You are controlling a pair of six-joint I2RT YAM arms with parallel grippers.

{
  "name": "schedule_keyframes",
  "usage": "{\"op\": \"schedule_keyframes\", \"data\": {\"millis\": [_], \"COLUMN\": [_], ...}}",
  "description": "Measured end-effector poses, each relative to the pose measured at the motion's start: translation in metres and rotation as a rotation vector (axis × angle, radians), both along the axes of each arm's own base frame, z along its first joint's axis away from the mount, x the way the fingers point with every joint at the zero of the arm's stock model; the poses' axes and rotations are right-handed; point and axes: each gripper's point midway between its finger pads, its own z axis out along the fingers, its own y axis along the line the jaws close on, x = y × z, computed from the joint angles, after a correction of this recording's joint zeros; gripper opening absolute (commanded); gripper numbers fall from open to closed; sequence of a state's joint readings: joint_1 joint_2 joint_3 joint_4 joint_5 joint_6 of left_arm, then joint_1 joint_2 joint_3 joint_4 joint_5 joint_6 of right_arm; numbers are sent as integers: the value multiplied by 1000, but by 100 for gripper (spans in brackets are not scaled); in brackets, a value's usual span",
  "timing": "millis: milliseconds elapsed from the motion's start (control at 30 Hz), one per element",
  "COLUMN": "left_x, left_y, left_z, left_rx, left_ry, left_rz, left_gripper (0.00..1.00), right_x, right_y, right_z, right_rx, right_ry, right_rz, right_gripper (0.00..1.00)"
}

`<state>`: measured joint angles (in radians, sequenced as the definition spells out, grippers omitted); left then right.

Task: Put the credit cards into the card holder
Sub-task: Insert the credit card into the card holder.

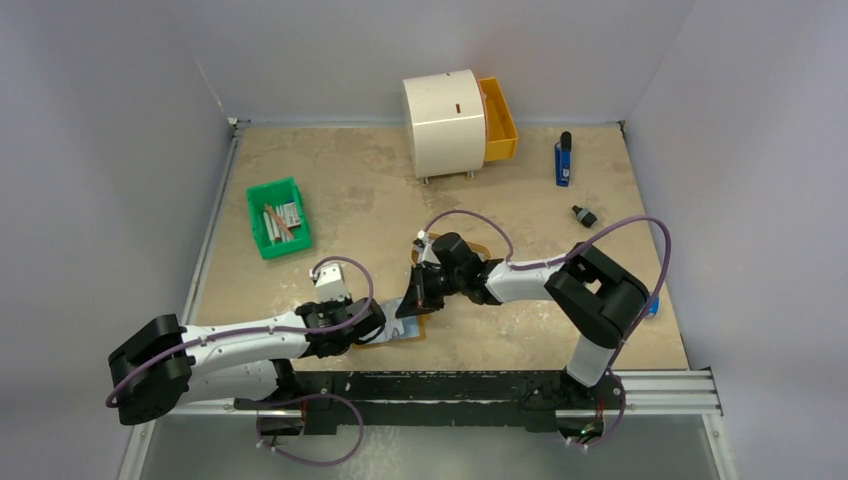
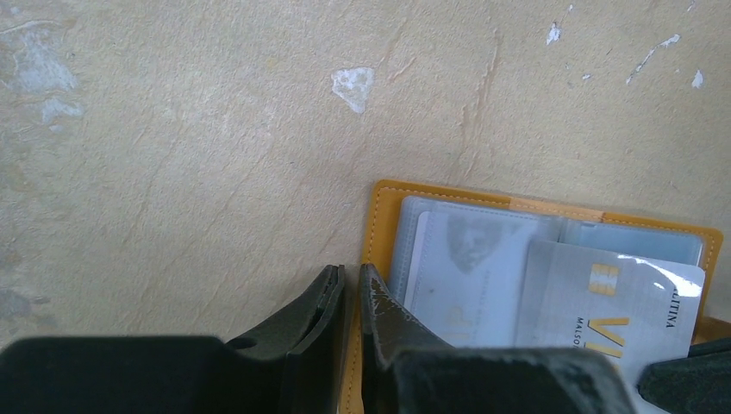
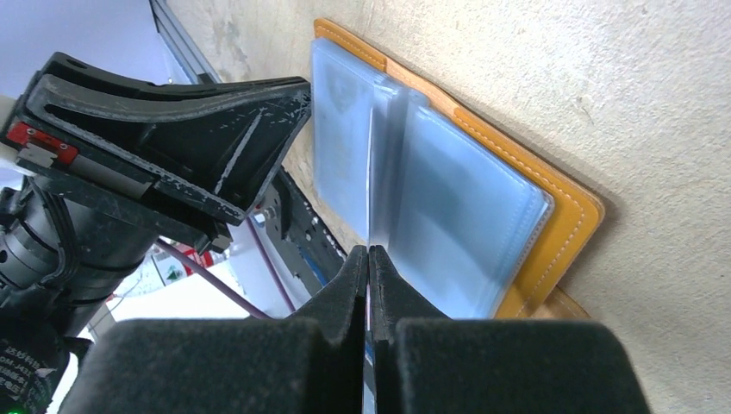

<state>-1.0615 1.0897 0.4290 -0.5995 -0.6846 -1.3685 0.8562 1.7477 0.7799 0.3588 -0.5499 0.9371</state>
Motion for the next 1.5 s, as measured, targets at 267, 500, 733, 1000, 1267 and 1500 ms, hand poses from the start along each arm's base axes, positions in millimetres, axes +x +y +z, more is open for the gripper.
{"op": "schedule_keyframes", "data": {"millis": [267,500,733,1000,1267,1500], "left_x": [1,1,2,3,3,4], "left_y": [-1,-2,-3,-4,-6,-6], "left_z": [0,-1,-1,-1,-1,-1], "left_rx": [-2,-5,-9,-20,-34,-49], "left_ry": [-2,-4,-6,-13,-21,-29], "left_rz": [0,0,0,0,1,1], "left_gripper": [11,10,9,7,5,5], "right_x": [3,4,3,3,1,0], "right_y": [4,5,4,4,3,2], "right_z": [5,-3,-11,-15,-17,-18], "right_rx": [25,17,4,-6,5,24], "right_ry": [-10,0,23,39,76,106], "right_rz": [-7,-10,-15,-22,-58,-96], "right_gripper": [0,0,0,0,0,0]}}
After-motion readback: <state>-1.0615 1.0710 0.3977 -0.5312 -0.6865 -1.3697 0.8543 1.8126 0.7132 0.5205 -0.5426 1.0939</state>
